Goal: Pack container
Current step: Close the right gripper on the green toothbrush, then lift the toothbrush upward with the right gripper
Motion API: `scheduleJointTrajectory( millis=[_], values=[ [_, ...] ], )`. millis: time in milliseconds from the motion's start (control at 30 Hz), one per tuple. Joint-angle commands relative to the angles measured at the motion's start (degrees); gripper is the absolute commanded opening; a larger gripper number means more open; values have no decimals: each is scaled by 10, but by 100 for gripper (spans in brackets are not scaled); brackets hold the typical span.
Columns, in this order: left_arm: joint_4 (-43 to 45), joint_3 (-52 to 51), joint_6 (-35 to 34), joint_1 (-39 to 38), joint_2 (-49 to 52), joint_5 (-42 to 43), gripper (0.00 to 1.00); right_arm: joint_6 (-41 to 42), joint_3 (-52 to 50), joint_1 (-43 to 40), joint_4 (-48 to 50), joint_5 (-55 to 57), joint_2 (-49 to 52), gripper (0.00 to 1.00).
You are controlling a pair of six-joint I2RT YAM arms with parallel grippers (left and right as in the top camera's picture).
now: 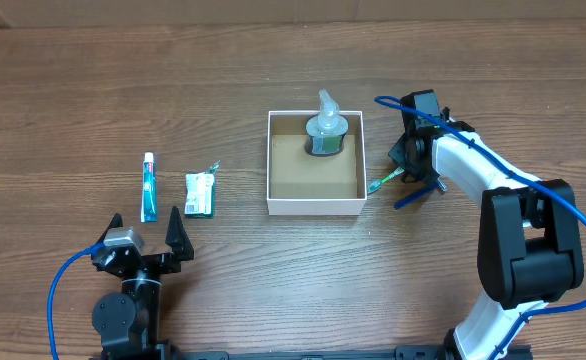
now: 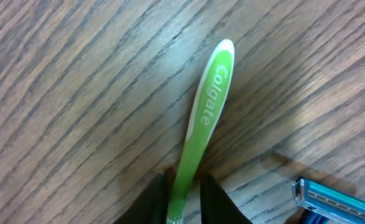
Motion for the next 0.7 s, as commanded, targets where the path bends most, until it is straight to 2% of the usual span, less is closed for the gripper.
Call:
scheduleJointTrajectory(
  millis=[0,133,267,467,533,667],
  values=[
    [0,-2,-9,3,-6,8,100,15,-1,-3,2,0,5,19],
    [0,-2,-9,3,-6,8,100,15,-1,-6,5,0,5,10],
    [0,-2,-9,3,-6,8,100,10,-1,-21,7,0,5,11],
    [0,-2,-9,3,-6,8,100,-67,16,-49,11,0,5,13],
    [0,-2,-9,3,-6,8,100,-104,38,-50,1,0,5,15],
    [0,-2,-9,3,-6,8,100,-119,109,-50,-53,0,-5,15]
  ],
)
